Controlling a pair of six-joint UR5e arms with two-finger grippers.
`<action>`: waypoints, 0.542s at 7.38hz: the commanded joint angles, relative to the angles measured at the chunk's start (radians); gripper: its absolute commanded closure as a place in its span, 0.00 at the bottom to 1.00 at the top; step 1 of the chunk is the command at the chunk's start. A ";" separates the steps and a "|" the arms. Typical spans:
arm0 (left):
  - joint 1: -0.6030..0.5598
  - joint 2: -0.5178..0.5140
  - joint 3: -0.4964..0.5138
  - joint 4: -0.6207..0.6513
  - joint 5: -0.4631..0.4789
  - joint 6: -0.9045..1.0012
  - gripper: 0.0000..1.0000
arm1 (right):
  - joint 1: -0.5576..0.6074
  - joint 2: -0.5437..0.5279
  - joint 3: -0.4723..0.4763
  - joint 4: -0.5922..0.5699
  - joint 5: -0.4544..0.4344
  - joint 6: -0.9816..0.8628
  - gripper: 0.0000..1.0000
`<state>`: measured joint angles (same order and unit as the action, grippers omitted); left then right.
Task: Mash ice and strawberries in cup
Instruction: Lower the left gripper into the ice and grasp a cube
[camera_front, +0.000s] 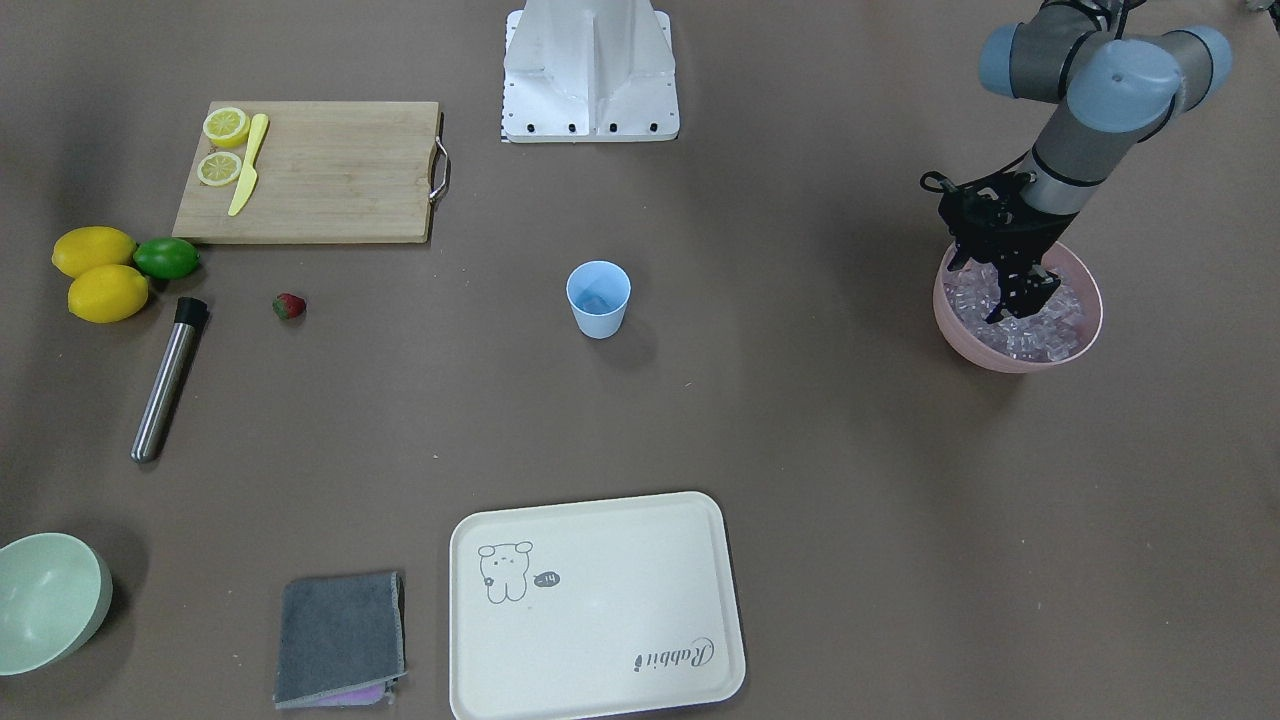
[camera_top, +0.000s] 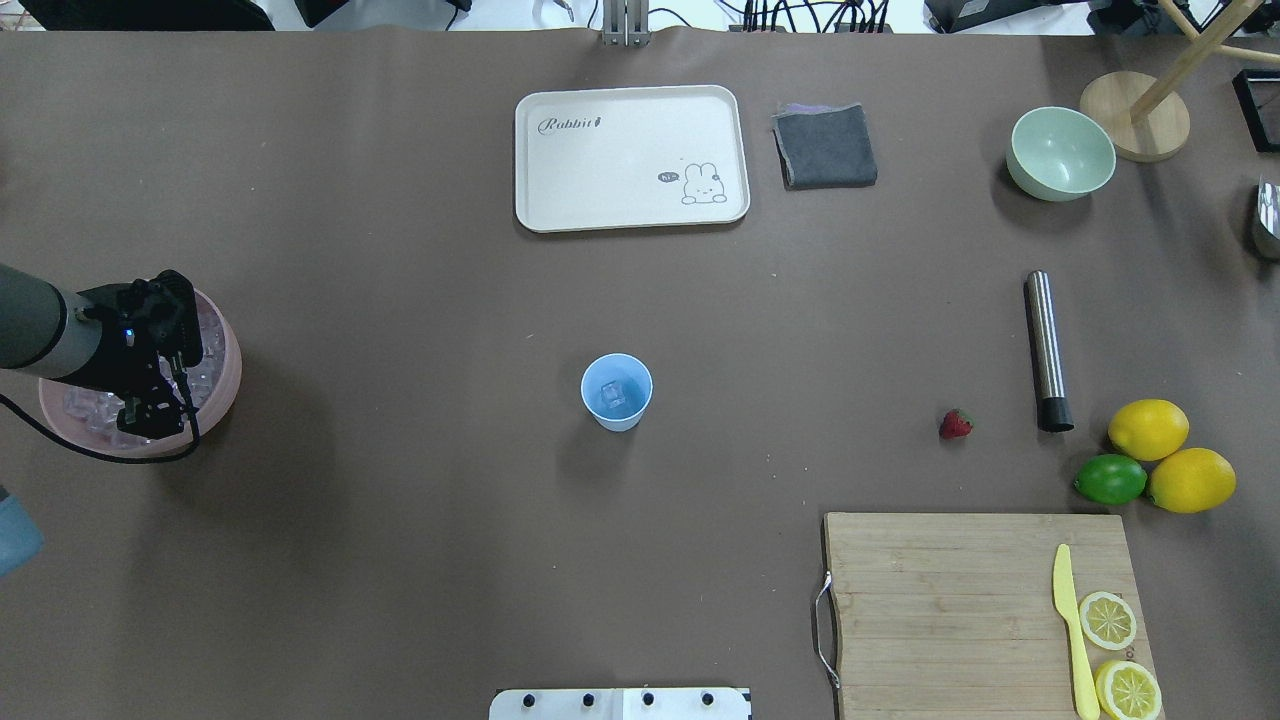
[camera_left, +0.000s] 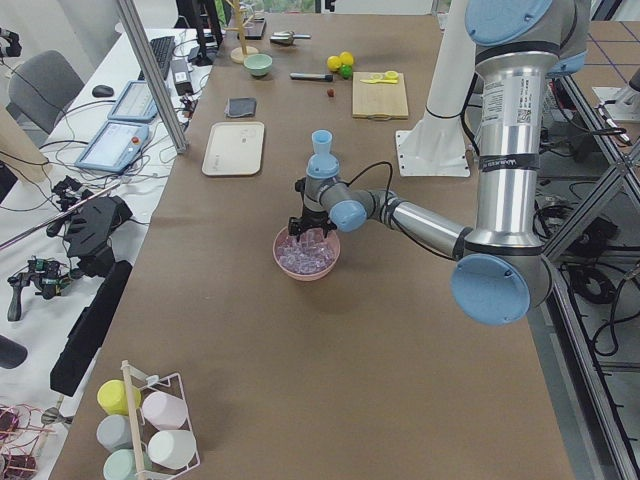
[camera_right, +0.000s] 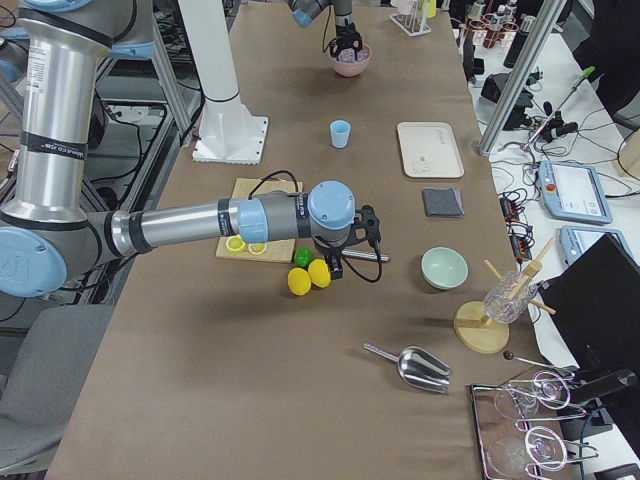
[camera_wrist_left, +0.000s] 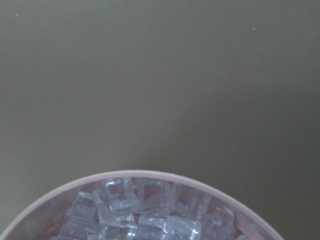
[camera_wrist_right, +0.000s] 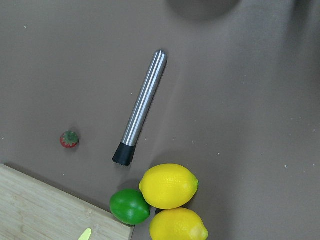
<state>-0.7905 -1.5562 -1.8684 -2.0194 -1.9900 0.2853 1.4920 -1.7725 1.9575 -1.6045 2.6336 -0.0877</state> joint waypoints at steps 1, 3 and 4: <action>0.002 -0.005 -0.005 -0.001 -0.001 -0.002 0.60 | 0.011 -0.008 0.001 0.000 0.005 -0.001 0.00; 0.000 0.007 -0.018 0.001 -0.001 0.000 1.00 | 0.013 -0.007 0.000 0.000 0.008 -0.001 0.00; -0.001 0.010 -0.020 -0.001 -0.003 0.000 1.00 | 0.013 -0.007 0.001 0.002 0.011 -0.001 0.00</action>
<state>-0.7899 -1.5514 -1.8834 -2.0196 -1.9915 0.2848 1.5042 -1.7799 1.9579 -1.6042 2.6412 -0.0890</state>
